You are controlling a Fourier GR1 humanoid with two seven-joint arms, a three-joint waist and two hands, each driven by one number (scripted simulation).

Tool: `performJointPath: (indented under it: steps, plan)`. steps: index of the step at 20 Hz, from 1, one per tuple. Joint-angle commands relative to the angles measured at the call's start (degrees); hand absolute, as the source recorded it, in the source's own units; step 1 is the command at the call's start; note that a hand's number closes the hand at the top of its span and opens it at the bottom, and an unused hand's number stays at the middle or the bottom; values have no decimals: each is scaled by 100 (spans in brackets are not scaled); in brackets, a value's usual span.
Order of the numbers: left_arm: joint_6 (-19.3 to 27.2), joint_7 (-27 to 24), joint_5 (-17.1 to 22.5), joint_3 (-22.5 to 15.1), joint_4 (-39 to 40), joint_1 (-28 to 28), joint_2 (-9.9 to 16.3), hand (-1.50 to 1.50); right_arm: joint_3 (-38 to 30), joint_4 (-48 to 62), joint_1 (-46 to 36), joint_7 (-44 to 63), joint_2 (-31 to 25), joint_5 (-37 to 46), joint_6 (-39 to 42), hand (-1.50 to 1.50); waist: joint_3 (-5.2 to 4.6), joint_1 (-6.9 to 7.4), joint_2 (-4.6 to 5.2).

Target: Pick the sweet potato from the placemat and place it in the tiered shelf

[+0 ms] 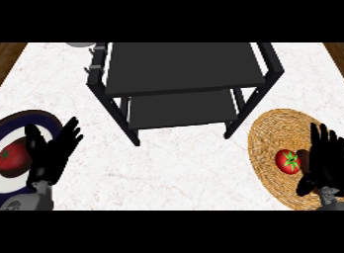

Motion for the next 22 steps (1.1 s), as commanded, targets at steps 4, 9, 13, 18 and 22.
performJointPath:
  steps: [4,9,13,18,22]
  plan:
    - [-28,72,-57,-56,-128,63,-25,0,546,825,-319,-473,-137,199,1021,150,38,116,56]
    - [-82,119,1,113,43,-22,-3,0,328,867,202,-1082,51,-13,122,150,39,5,46]
    - [49,173,-100,44,-264,117,-88,0,370,110,275,-1363,-5,-111,164,150,36,-13,28]
    - [-93,59,-78,24,-166,247,-83,0,1451,-882,257,-986,1199,20,430,150,32,90,16]
    - [-116,162,-123,-96,-153,-44,-123,0,2535,-1292,121,-1105,2401,-659,635,150,62,346,87]
